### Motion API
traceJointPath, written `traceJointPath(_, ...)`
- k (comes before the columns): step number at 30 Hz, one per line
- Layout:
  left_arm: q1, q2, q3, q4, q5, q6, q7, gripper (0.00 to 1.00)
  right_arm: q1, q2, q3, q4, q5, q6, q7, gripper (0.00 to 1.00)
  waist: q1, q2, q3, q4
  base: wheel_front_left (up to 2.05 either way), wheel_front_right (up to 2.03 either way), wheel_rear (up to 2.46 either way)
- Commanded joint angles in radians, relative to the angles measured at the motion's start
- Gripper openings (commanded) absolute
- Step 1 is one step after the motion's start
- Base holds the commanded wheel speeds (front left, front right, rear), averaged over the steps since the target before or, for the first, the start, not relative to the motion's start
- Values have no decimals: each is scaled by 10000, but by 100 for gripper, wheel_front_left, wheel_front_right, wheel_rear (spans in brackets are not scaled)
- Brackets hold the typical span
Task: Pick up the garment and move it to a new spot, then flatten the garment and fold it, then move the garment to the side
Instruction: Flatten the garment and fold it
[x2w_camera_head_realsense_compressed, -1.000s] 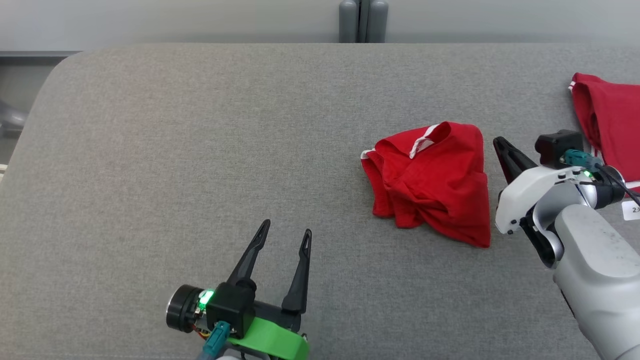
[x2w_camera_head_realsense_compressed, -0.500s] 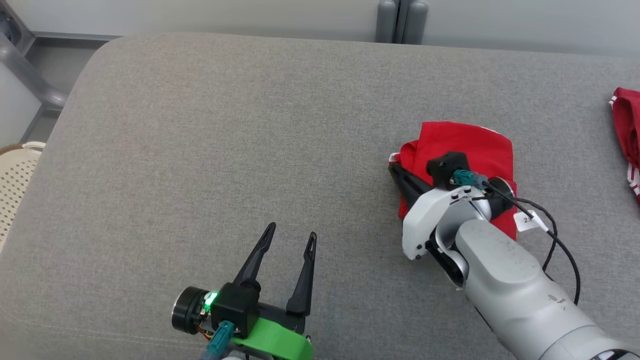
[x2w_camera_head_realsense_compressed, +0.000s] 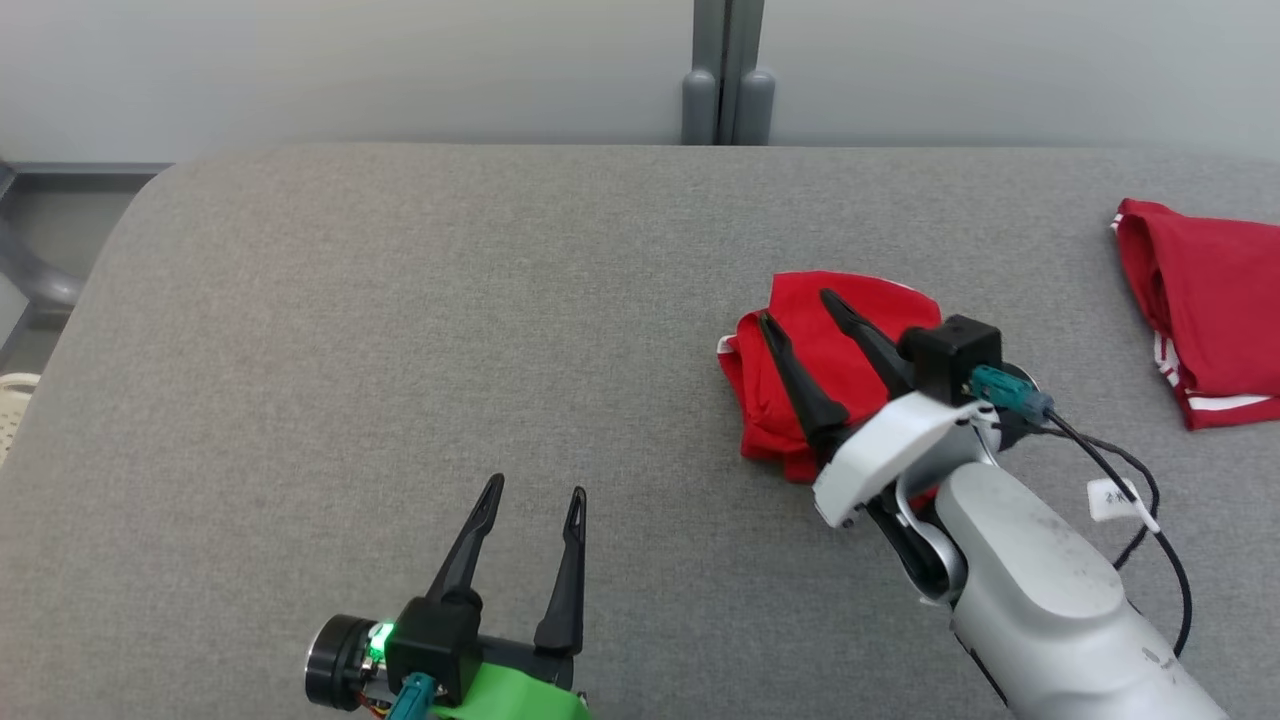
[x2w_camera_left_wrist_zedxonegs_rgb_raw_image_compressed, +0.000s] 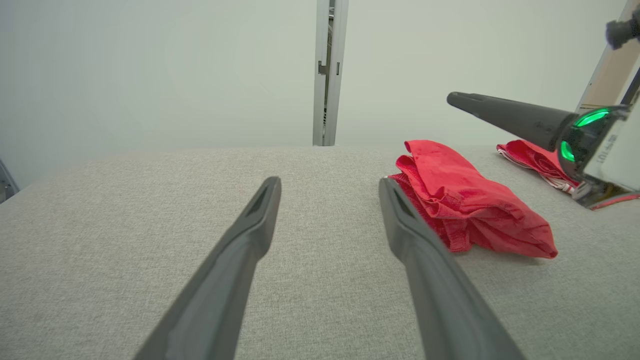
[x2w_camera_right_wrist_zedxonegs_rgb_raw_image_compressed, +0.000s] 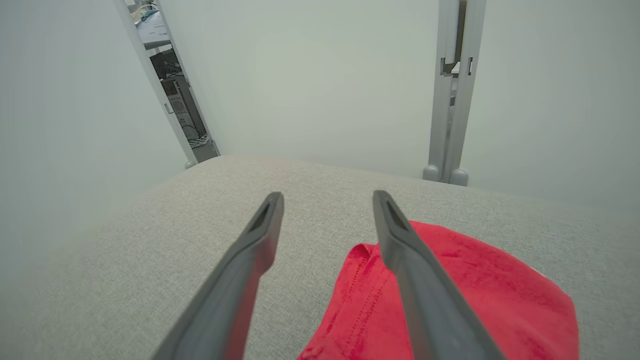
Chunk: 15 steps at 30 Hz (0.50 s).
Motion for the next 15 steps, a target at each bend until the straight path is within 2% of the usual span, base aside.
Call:
traceJointPath(1,235,18,81,-56,59,50,-28,100,526,-58,-312,-184,-219,-13,-30,100,0,0,-448,-470,0,0,0)
traceJointPath(4,345,18,171,-125,136,-41,-30,100,1040,-77,-1208,-601,-703,-12,-34,100,0,0,-516,-551,0,0,0)
traceJointPath(5,361,18,175,-148,153,-76,-28,100,1209,-76,-1447,-609,-860,-12,-34,89,0,0,-506,-531,0,0,0)
traceJointPath(6,358,18,165,-170,167,-95,-28,100,1305,-87,-1652,-606,-955,-12,-35,49,0,0,-478,-490,0,0,0)
traceJointPath(7,349,19,158,-195,169,-102,-30,100,1361,-114,-1854,-564,-1062,-13,-35,31,0,0,-444,-441,0,0,0)
traceJointPath(8,330,19,143,-216,168,-107,-28,100,1388,-147,-2024,-441,-1226,-13,-34,0,0,0,-382,-353,0,0,0)
traceJointPath(12,206,18,73,-291,38,-81,-28,100,1045,-222,-2553,60,-1649,-12,-35,0,0,0,-68,70,0,0,0)
traceJointPath(15,-33,18,-122,-296,-94,-56,-28,100,470,-314,-2930,843,-2124,-14,-35,0,0,0,343,631,0,0,0)
